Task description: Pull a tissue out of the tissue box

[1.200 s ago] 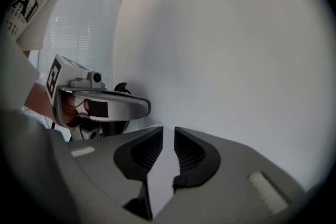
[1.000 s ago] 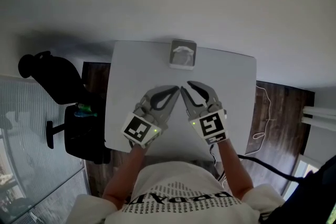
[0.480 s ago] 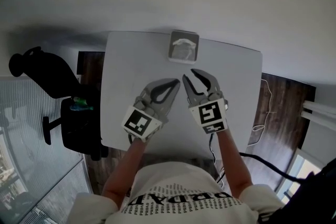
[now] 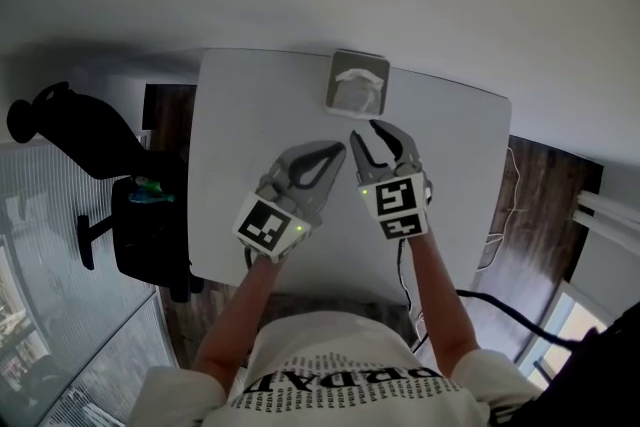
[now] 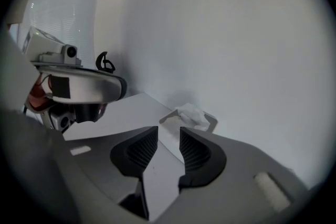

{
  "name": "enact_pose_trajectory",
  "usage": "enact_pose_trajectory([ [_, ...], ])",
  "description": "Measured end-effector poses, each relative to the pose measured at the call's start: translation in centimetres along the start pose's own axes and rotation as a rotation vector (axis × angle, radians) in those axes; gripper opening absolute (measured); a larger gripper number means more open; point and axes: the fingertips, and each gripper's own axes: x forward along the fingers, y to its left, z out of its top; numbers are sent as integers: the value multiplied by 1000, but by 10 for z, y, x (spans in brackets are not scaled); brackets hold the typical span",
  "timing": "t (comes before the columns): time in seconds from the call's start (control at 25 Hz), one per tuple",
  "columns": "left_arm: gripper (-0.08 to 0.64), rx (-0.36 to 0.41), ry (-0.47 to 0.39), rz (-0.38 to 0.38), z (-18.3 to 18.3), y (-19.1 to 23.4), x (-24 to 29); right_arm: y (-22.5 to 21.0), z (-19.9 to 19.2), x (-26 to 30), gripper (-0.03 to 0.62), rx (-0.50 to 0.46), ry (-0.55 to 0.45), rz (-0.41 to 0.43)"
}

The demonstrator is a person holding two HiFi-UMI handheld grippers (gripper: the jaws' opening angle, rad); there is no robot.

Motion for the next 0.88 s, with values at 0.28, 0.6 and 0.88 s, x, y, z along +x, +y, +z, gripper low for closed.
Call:
enact_pose_trajectory([
  [0.28,-3,-19,16,18,-14,15,6,-7,-12,16,146,13,45,-13],
  [0.6,-3,-41,25,28,-26,26,13,-14,-18,32,161,46,71,-17],
  [0.88,-3,-38,56,32,-41,34,13,-23,-20,47,164,45,87,-23],
])
